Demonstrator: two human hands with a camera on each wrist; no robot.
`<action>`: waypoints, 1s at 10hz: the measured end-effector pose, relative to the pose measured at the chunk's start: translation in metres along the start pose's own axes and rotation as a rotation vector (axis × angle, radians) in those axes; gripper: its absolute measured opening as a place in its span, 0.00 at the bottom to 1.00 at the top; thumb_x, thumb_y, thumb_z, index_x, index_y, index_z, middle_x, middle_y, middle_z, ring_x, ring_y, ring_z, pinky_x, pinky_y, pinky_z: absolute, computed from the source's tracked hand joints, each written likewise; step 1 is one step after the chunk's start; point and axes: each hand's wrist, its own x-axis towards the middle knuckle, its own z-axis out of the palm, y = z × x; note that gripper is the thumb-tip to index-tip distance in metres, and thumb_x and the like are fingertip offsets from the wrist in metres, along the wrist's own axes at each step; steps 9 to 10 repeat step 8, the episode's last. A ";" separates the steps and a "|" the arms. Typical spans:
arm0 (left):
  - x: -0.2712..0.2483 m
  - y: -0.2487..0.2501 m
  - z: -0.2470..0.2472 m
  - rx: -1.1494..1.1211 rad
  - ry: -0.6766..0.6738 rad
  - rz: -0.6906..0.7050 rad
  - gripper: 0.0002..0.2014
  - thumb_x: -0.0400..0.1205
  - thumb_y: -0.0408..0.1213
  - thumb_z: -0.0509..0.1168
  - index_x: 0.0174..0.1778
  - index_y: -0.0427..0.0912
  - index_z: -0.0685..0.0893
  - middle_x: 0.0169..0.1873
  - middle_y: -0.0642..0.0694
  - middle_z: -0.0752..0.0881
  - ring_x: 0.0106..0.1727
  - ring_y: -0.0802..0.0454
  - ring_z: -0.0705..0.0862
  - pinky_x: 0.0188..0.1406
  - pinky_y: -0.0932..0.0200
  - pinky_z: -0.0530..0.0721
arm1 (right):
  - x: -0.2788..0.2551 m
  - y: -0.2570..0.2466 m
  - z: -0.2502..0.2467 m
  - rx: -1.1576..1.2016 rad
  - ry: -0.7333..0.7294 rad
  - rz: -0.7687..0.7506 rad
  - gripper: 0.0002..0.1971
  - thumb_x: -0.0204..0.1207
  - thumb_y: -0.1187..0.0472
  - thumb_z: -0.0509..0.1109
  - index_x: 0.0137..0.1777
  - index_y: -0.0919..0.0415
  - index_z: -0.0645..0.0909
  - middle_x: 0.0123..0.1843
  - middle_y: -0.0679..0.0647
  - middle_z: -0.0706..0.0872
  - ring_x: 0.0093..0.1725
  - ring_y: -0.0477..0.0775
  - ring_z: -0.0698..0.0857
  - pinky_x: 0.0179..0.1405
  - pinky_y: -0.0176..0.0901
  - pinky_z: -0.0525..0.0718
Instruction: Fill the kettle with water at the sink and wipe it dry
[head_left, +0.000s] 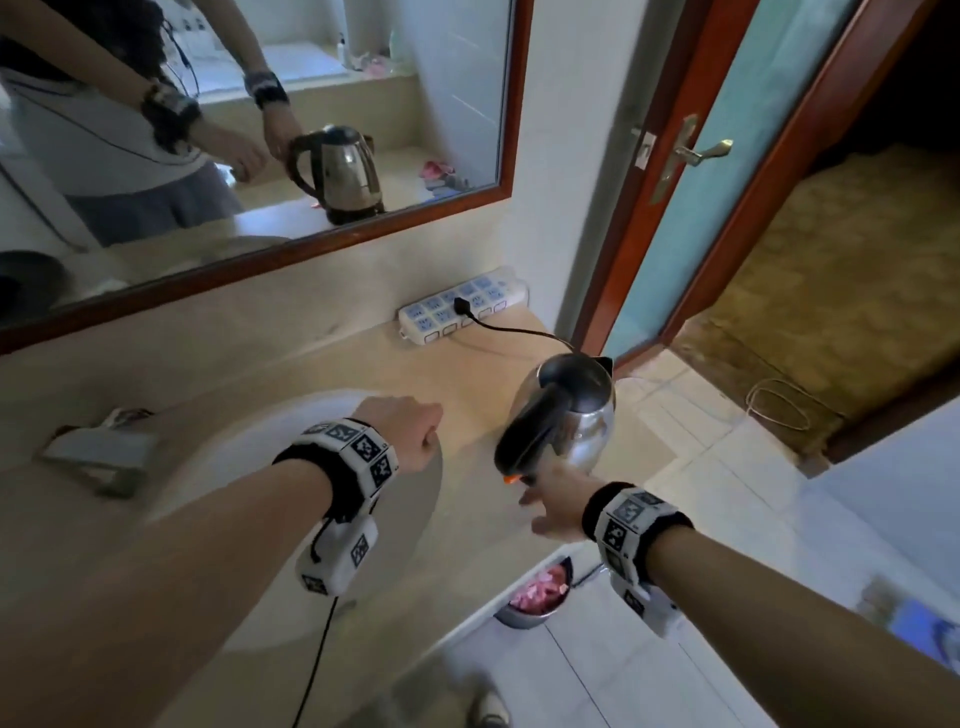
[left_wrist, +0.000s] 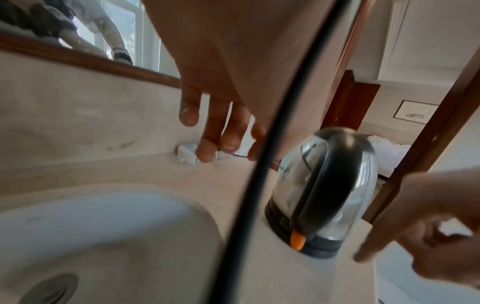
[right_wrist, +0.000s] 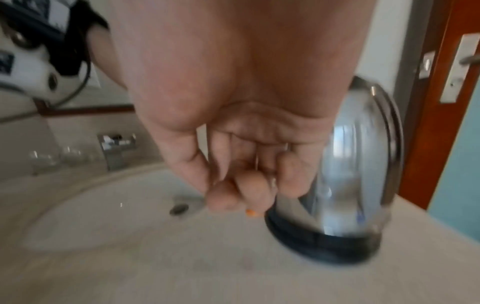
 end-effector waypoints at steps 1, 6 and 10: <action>0.007 -0.003 0.032 -0.035 -0.062 0.000 0.04 0.78 0.34 0.57 0.37 0.45 0.71 0.27 0.51 0.74 0.28 0.49 0.71 0.34 0.55 0.78 | 0.017 0.012 0.035 0.022 -0.028 0.030 0.41 0.75 0.56 0.63 0.84 0.41 0.46 0.80 0.58 0.71 0.70 0.63 0.79 0.65 0.54 0.82; 0.000 -0.018 0.060 -0.021 -0.162 -0.065 0.05 0.79 0.38 0.56 0.38 0.48 0.69 0.37 0.44 0.85 0.33 0.47 0.78 0.32 0.53 0.77 | 0.040 0.006 0.045 0.015 0.008 0.060 0.42 0.76 0.57 0.63 0.82 0.38 0.39 0.69 0.59 0.80 0.57 0.62 0.85 0.44 0.45 0.81; -0.007 -0.019 0.053 -0.092 -0.138 -0.094 0.04 0.79 0.36 0.57 0.39 0.48 0.70 0.34 0.48 0.80 0.33 0.48 0.75 0.32 0.56 0.73 | 0.035 -0.020 0.039 0.003 0.078 0.020 0.32 0.76 0.55 0.62 0.80 0.51 0.58 0.70 0.61 0.78 0.65 0.65 0.81 0.58 0.53 0.84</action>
